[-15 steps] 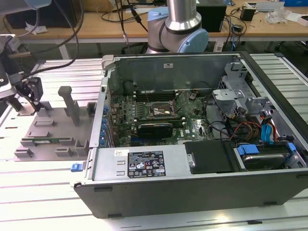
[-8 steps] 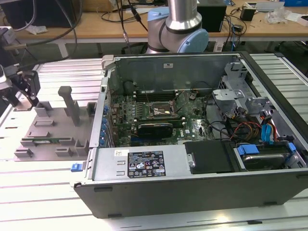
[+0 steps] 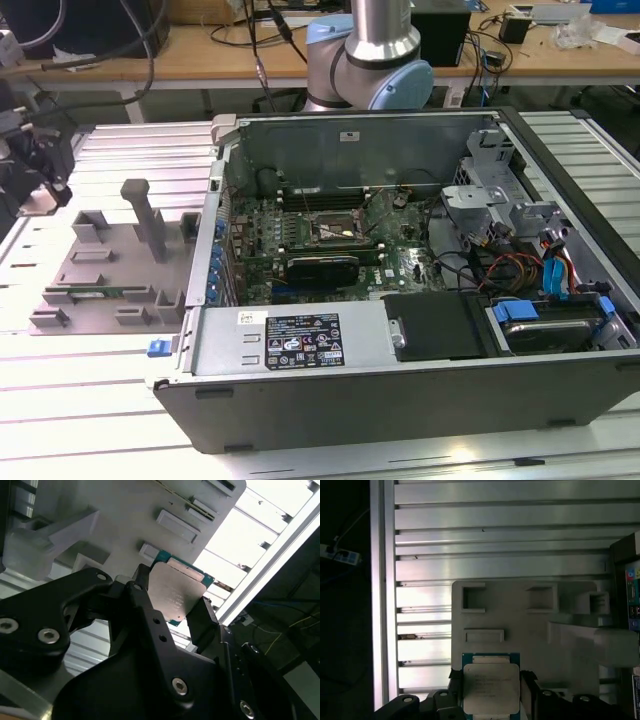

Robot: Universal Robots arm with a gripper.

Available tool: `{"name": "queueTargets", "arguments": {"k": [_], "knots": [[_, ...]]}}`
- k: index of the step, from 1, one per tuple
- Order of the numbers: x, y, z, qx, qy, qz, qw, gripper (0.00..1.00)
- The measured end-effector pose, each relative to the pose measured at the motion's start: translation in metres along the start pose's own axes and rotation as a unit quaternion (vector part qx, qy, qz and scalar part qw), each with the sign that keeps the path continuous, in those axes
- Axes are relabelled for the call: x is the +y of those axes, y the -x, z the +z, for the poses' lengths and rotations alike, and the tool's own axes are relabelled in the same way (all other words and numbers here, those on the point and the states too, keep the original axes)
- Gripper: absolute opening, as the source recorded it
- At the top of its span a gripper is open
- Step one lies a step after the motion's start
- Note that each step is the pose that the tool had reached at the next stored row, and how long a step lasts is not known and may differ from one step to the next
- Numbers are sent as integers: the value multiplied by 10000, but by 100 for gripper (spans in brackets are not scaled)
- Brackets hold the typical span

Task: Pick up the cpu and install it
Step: 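Pick up the cpu and move it towards the insertion slot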

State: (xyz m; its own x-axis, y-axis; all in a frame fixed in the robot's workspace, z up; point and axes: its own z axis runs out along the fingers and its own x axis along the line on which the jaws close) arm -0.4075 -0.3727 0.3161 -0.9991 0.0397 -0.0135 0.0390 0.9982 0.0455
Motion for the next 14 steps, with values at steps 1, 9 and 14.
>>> {"name": "queueTargets", "arguments": {"k": [1,9,14], "knots": [[1,0,-23,0,0,0,10000,54],[10,2,-207,0,0,0,10000,54],[16,5,-352,0,0,0,10000,54]]}}
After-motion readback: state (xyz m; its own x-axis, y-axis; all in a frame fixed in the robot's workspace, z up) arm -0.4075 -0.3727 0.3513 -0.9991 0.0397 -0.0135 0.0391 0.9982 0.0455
